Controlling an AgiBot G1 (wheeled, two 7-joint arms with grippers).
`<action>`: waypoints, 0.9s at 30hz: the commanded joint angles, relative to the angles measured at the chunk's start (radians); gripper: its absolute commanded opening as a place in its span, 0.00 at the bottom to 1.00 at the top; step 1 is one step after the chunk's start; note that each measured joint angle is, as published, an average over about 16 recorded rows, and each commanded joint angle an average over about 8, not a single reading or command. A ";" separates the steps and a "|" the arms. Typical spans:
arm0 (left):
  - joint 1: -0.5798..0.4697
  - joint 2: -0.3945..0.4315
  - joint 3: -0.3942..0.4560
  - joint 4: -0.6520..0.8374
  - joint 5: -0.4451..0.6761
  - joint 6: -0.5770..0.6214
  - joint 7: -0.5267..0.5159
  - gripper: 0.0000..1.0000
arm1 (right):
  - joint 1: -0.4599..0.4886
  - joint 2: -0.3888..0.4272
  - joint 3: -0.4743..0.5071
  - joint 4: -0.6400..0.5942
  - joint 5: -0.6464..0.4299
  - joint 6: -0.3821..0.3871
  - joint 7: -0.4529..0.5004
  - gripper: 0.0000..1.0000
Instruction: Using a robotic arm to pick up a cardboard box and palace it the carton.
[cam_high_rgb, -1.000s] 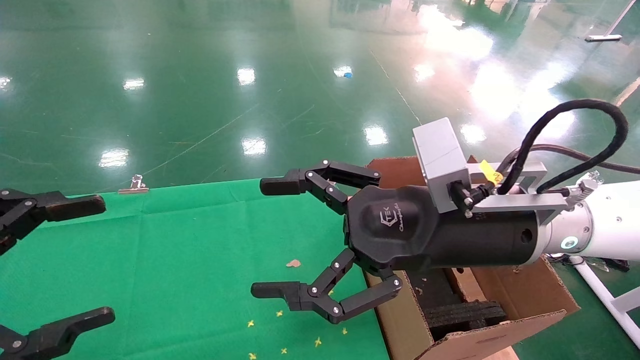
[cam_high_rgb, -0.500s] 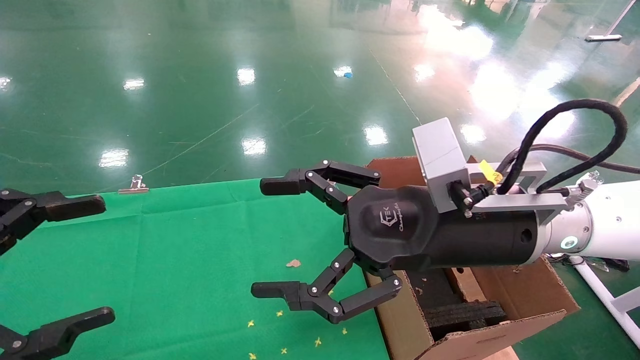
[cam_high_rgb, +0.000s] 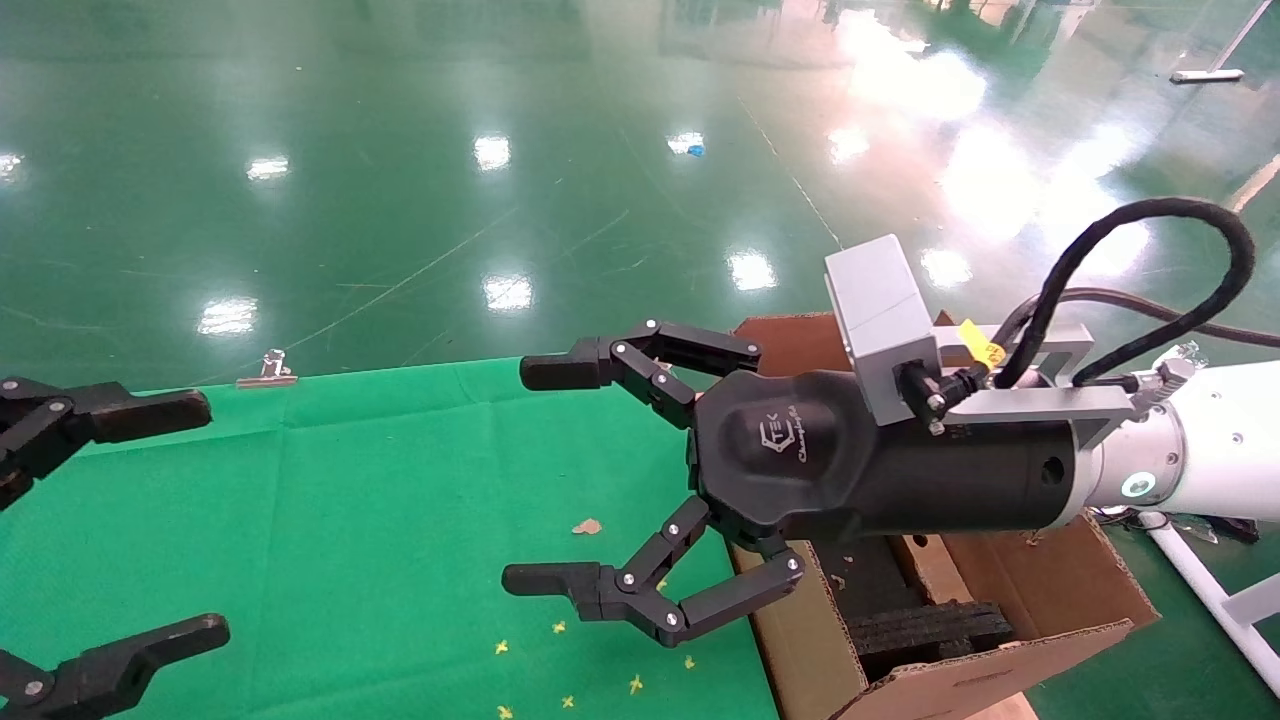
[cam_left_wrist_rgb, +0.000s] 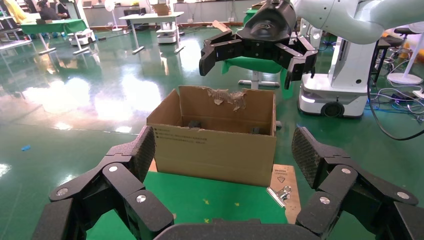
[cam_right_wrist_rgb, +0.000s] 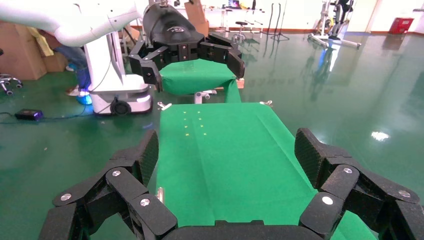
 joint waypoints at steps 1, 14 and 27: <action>0.000 0.000 0.000 0.000 0.000 0.000 0.000 1.00 | 0.000 0.000 0.000 0.000 0.000 0.000 0.000 1.00; 0.000 0.000 0.000 0.000 0.000 0.000 0.000 1.00 | 0.000 0.000 0.000 0.000 0.000 0.000 0.000 1.00; 0.000 0.000 0.000 0.000 0.000 0.000 0.000 1.00 | 0.000 0.000 0.000 0.000 0.000 0.000 0.000 1.00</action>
